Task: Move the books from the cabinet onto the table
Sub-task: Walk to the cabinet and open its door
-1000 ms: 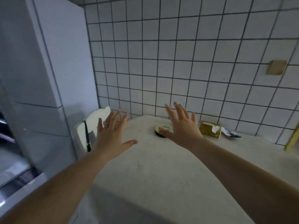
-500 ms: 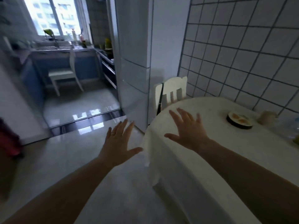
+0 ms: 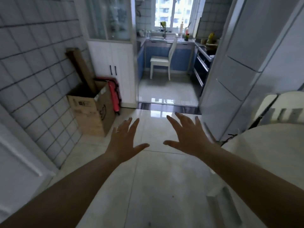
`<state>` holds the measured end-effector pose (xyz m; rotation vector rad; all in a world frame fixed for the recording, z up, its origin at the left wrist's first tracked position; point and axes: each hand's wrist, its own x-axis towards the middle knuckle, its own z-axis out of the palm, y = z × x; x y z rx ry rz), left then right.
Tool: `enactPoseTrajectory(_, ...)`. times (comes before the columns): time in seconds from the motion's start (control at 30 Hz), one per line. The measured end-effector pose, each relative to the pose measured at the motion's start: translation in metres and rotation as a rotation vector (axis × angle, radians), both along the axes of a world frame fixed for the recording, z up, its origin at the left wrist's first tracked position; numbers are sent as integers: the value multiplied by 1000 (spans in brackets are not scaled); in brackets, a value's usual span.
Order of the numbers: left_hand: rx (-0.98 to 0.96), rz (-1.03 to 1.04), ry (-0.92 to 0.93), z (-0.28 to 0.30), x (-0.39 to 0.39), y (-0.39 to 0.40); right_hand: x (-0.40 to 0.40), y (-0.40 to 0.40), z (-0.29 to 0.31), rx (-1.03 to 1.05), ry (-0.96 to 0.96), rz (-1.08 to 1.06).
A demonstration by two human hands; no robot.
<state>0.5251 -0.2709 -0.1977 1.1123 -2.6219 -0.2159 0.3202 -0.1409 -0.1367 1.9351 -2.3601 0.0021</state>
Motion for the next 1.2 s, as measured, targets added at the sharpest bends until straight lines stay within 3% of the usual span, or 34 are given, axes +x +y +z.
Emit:
enactPoseTrajectory(0.33,68,423,41,-4,283,-18,260,-113,-12,34,-7,444)
enactPoseTrajectory(0.67,119,889,59,-16,546,19,512,-176,-32,81,0,822)
enactPoseTrajectory(0.97,164,1235,53,-32,657,54,659,-218,-46,168,4,1155)
enactPoseTrajectory(1.2,104,1324,23,-23,698,-10,730,-305,-50,136,-16,1303)
